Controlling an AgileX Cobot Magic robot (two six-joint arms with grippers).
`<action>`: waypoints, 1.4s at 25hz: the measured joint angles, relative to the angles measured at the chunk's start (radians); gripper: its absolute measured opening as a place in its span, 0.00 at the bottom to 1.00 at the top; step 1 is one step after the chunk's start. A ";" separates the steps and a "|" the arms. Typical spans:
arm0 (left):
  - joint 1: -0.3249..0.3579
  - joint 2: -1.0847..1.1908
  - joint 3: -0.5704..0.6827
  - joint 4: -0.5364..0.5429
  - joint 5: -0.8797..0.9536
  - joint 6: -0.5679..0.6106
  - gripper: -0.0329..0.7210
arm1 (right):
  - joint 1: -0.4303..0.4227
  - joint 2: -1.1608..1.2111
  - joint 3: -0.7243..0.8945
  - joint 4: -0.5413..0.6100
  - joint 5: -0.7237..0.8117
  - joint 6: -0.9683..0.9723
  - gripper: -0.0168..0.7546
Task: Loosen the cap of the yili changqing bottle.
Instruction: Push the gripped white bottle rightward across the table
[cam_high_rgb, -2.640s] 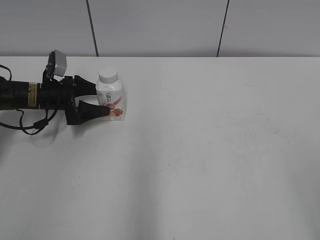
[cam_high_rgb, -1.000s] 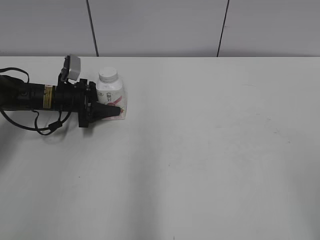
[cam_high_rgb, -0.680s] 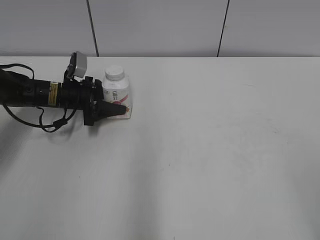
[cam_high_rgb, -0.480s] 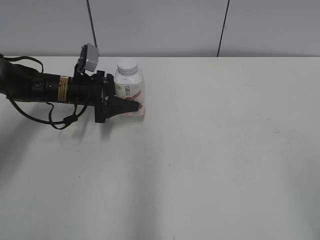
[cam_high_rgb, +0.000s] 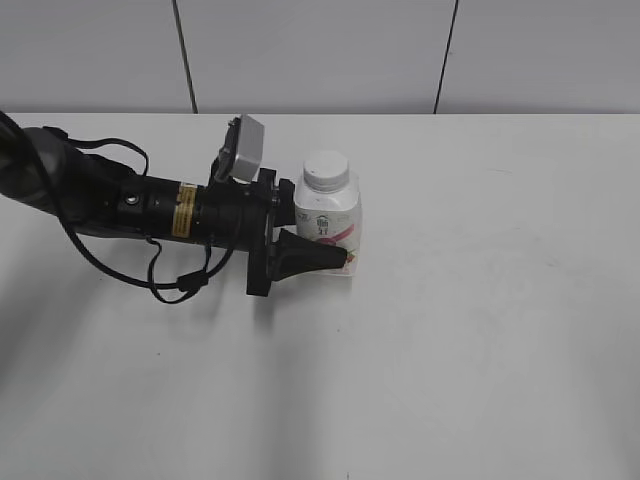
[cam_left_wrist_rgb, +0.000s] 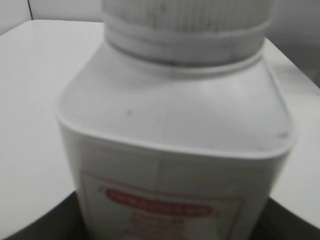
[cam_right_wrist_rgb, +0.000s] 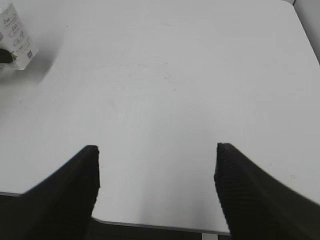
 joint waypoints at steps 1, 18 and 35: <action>-0.009 0.000 0.002 -0.009 0.001 0.008 0.59 | 0.000 0.000 0.000 0.000 0.000 0.000 0.76; -0.045 0.098 0.007 -0.083 0.069 0.077 0.59 | 0.000 0.000 0.000 0.000 0.000 0.000 0.76; -0.045 0.112 0.007 -0.099 0.055 0.079 0.59 | 0.000 0.000 0.000 0.000 0.000 0.000 0.76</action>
